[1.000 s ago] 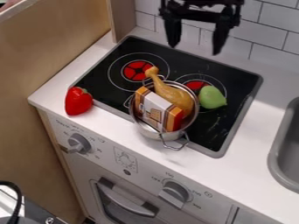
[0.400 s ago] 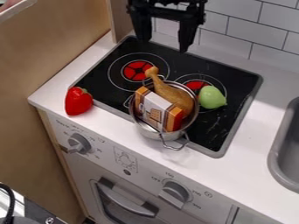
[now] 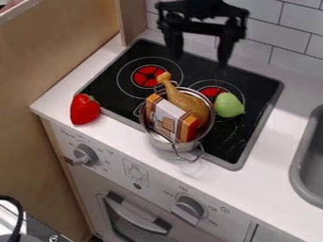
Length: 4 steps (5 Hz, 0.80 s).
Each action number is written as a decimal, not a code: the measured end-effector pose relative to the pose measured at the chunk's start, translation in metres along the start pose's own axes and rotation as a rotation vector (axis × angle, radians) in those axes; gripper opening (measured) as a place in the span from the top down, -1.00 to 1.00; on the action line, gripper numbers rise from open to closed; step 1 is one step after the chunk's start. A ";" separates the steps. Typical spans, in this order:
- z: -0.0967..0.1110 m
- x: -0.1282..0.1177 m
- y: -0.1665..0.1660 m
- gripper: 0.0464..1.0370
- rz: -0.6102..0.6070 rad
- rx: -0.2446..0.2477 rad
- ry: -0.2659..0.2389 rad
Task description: Move the silver basket to the right burner
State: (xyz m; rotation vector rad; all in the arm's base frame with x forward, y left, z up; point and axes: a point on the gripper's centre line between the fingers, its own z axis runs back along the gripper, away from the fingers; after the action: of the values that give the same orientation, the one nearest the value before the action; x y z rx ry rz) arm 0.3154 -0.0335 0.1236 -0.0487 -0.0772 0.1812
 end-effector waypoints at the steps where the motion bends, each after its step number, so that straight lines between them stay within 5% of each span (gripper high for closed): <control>1: -0.003 -0.003 -0.020 -0.92 0.046 0.004 -0.016; 3: -0.019 -0.016 -0.042 -0.92 0.092 0.003 -0.015; 4: -0.030 -0.022 -0.050 -0.92 0.147 -0.065 -0.010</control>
State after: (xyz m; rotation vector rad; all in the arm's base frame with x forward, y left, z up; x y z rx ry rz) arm 0.3055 -0.0879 0.0952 -0.1187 -0.0897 0.3254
